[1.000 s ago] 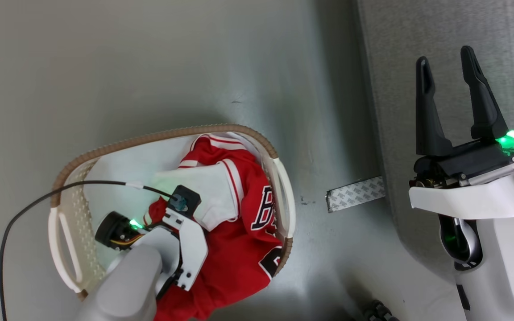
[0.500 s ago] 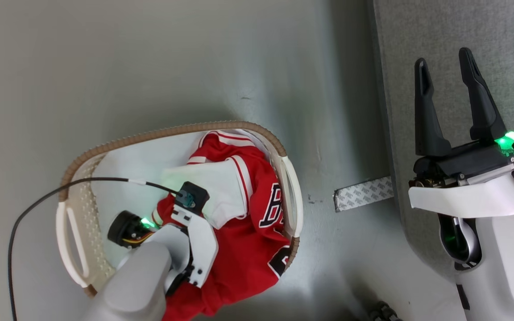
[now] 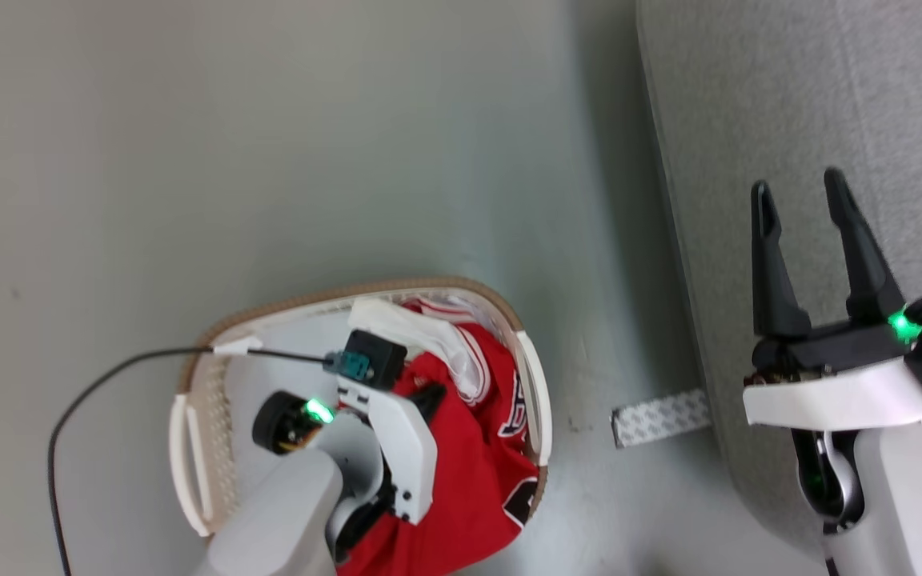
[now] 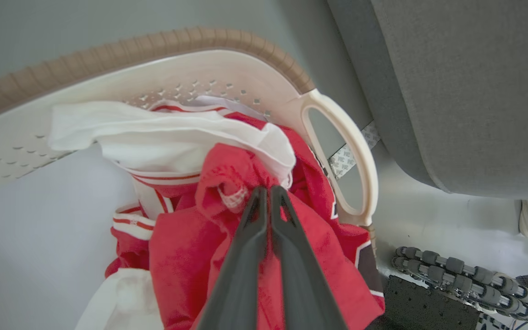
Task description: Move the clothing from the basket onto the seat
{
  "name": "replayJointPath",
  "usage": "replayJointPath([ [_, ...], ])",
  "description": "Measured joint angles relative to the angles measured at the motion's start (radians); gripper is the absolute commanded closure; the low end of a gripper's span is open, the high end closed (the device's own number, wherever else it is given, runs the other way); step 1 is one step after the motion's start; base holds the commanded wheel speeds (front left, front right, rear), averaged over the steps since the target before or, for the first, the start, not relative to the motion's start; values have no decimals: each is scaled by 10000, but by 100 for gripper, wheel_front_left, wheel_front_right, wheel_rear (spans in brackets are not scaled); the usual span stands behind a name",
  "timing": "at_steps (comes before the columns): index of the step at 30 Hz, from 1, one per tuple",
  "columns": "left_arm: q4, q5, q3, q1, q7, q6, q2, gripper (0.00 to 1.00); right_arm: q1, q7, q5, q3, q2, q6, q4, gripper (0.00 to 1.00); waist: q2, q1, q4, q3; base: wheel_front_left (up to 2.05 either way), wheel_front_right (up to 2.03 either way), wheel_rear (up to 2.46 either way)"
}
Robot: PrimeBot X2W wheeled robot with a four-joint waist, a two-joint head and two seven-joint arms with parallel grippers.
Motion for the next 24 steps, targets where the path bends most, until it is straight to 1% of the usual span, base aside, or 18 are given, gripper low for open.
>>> replayJointPath([
  [6,-347,-523,82,652,-518,8,-119,100,719,0,-151,-132,2,0,219,0,0,0,234,-1149,0,0,0],
  [11,-681,-869,236,1269,-878,167,-182,100,1393,0,-328,-211,4,0,435,0,0,-1,403,-2229,0,0,0],
  [19,-1684,-1160,629,1999,-1254,639,-69,100,2395,0,-573,-464,2,0,763,0,1,-2,676,-4000,0,0,0],
  [24,-2558,-1237,1028,2280,-1517,993,278,100,2903,0,-838,-589,4,0,895,0,0,-3,836,-5004,0,0,0],
])
